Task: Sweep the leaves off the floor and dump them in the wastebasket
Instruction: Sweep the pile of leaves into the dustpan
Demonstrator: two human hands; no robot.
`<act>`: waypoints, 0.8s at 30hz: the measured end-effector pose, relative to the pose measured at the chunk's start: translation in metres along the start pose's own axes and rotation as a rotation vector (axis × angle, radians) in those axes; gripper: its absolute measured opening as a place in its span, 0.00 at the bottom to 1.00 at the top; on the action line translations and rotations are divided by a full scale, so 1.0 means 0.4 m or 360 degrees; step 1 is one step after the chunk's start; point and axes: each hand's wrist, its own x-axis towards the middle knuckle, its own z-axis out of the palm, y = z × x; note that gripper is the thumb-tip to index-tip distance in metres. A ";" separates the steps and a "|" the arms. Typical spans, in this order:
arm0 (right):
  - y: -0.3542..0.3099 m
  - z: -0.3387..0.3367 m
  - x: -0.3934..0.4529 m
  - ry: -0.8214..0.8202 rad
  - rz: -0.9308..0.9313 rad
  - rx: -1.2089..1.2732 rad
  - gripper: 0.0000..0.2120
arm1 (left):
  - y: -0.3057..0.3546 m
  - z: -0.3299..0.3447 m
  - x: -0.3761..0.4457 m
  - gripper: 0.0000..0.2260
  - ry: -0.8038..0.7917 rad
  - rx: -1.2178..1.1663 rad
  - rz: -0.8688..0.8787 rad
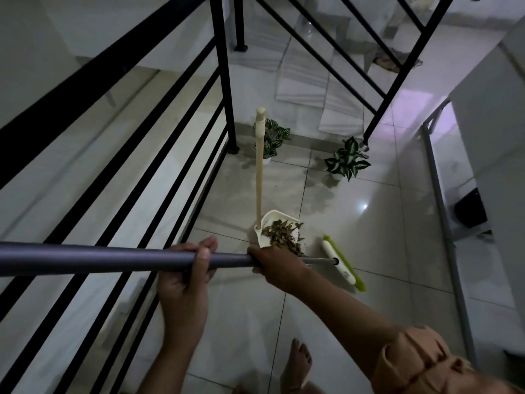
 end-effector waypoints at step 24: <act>-0.019 -0.038 0.011 -0.0056 -0.0157 -0.0003 0.13 | 0.032 0.014 -0.026 0.17 0.0187 0.0198 0.0266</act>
